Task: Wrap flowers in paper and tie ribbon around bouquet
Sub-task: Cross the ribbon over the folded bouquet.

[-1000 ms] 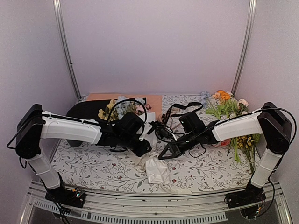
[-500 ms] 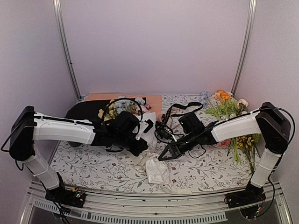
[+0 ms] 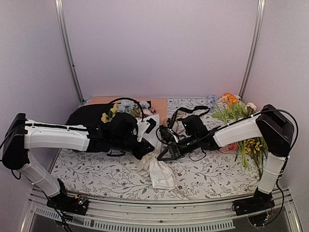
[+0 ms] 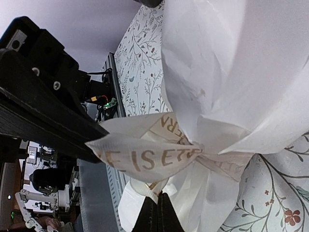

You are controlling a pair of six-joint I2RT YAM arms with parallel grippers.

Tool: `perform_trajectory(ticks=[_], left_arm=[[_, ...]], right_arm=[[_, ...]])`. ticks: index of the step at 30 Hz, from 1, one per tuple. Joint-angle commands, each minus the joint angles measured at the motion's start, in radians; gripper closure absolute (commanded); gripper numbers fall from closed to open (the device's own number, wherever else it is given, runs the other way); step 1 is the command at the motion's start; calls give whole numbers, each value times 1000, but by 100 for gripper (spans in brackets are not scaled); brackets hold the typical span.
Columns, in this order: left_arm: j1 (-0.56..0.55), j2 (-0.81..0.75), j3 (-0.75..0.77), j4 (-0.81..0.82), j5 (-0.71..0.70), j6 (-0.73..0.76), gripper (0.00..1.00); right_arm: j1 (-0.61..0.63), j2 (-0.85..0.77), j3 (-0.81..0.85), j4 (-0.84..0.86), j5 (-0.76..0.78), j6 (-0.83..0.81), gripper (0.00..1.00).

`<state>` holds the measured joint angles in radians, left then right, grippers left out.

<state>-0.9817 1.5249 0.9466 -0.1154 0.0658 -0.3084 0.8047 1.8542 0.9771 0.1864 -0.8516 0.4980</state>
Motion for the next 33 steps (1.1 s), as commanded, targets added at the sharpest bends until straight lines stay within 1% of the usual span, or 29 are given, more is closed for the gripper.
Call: perform_trajectory(ticks=[1,5,9,13,20,23,25,29,33], left_arm=[[-3,-10,-19,60,26,-22,100],[-4,3,-16,73,29,-31,100],[-5,19,-21,96,51,-44,100],[-5,16,-38,114,68,-58,100],[-5,1,-81,141,69,-90,100],[-6,5,-91,152,85,-98,100],[-6,5,-94,149,87,-97,94],[-3,-15,-81,113,81,-64,71],[2,-54,-69,43,58,-17,53]], right_arm=[[4,21,29,126,5,57,100],[9,79,34,227,-24,147,100],[28,106,49,264,-34,179,100],[27,110,33,330,22,224,100],[27,164,27,518,6,340,100],[27,179,24,548,14,365,100],[27,195,27,558,8,371,100],[28,217,28,572,-5,382,100],[24,241,33,583,-31,398,100]])
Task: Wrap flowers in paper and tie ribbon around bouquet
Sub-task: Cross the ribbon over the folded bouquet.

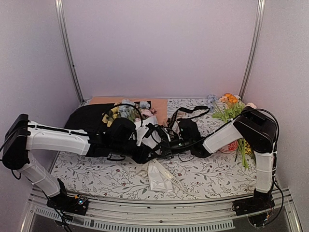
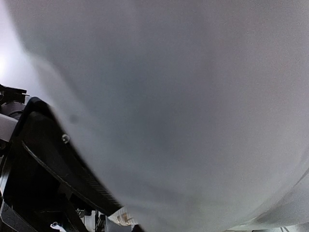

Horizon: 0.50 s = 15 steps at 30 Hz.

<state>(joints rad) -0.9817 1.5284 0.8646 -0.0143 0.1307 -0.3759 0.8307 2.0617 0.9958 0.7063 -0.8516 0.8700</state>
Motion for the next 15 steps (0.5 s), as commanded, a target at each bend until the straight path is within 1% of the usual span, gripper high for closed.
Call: perform_trajectory(ticks=[1,4,7,9,10,11,12,14,15], left_arm=[[3,-64,22,-80,-9,63,50],[5,-83,40,-142,-17,87,39],[3,-116,42,-166,-43,101,22],[7,-147,30,-156,-70,103,17],[13,-171,15,-142,-90,99,17],[21,-181,-3,-132,-118,88,24],[36,-199,-24,-120,-140,70,34],[76,-204,-64,-108,-164,38,65],[88,-194,-80,-107,-176,32,78]], right_arm=[[-2,36,12,67,-33,30,100],[-2,38,7,73,-32,38,100],[-3,40,10,72,-32,38,100],[-5,41,12,71,-30,40,100],[-4,40,13,71,-31,42,100],[-5,41,13,71,-32,43,100],[-5,39,12,71,-32,42,100],[-5,41,12,71,-32,43,100],[-5,42,14,71,-33,43,100]])
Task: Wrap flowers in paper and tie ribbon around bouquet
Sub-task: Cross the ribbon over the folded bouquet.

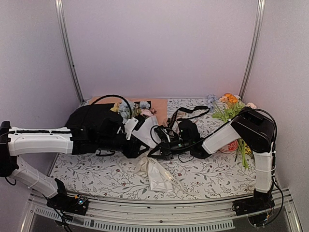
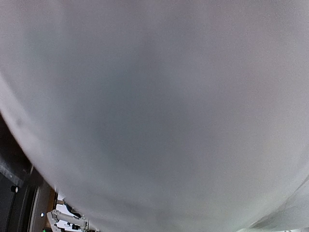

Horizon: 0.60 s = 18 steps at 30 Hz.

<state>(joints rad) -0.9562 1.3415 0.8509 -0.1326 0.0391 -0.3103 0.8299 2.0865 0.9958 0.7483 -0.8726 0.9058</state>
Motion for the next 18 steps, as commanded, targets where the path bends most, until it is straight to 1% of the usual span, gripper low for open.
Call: perform_trajectory(ticks=[1,3,6,10,14,18], left_arm=[[70,9,-76,9,-99,-35,89],[73,44,-91,18,-113,-30,98],[72,93,-107,94,-96,-7,100],[69,154,-78,192,-23,53,97],[64,188,-66,212,9,91,93],[56,173,-98,243,53,98,89]], right_arm=[[-3,17,16,29,-12,8,100],[-4,18,17,29,-12,8,100],[-3,18,18,27,-8,8,100],[-4,18,19,25,-7,10,100],[-4,9,18,16,0,5,100],[-4,-10,19,-22,20,-17,100]])
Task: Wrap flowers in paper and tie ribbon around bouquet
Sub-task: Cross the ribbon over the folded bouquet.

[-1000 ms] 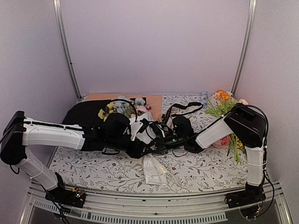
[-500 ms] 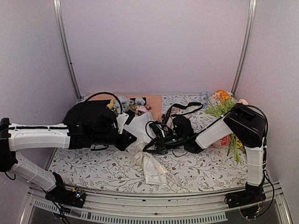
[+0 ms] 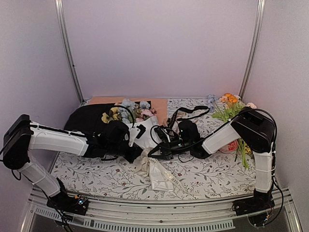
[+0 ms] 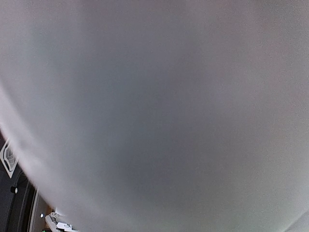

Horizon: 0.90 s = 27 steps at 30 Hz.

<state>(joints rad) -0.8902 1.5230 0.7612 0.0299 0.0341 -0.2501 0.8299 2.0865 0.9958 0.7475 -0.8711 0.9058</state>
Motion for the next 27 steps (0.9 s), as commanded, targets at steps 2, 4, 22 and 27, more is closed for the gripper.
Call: perform_trajectory(ticks=[2,4,22,27], left_arm=[[-17,-23,-20,96,76,40,86],[-24,-35,-25,97,80,46,84],[-34,22,-20,126,136,44,58],[-33,56,6,124,135,55,68]], right_arm=[[-5,-18,23,-50,35,-35,100],[-3,-21,31,-72,42,-48,100],[-4,-46,66,-120,34,-99,100],[-3,-53,61,-124,23,-105,100]])
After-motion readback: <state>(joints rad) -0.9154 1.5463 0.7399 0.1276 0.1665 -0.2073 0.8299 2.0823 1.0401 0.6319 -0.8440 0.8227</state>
